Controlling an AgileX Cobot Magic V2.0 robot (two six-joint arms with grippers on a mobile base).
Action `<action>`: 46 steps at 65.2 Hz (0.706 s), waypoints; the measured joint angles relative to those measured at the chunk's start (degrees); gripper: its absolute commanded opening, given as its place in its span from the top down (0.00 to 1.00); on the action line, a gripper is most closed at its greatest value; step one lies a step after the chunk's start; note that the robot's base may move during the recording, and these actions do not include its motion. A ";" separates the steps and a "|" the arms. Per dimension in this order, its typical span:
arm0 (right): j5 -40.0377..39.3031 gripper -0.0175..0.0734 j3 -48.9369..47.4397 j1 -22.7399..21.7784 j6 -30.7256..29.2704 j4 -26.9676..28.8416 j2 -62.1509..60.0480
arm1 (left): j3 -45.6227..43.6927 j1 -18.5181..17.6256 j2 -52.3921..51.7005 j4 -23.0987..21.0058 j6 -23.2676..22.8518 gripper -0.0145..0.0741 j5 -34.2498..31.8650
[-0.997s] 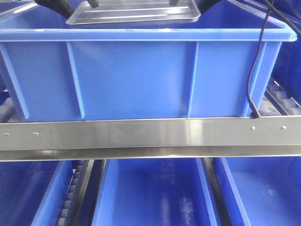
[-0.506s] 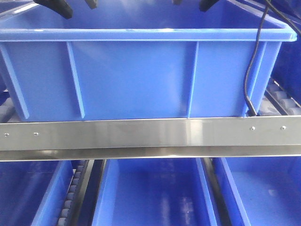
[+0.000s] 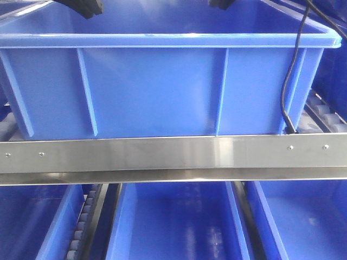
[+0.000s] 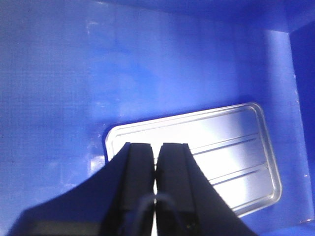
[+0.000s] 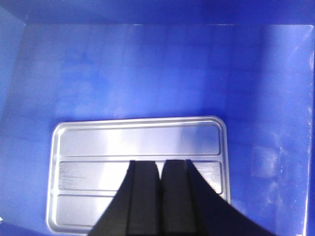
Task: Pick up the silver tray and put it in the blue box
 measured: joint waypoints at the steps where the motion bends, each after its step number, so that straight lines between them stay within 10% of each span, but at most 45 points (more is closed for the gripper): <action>1: -0.12 0.75 0.00 0.00 0.01 0.00 0.00 | 0.00 0.00 -0.14 0.08 0.00 0.84 0.00; 46: -49.92 0.75 53.56 1.72 -10.87 -0.48 -35.39 | 48.01 0.00 -37.26 5.95 -0.10 0.84 -35.33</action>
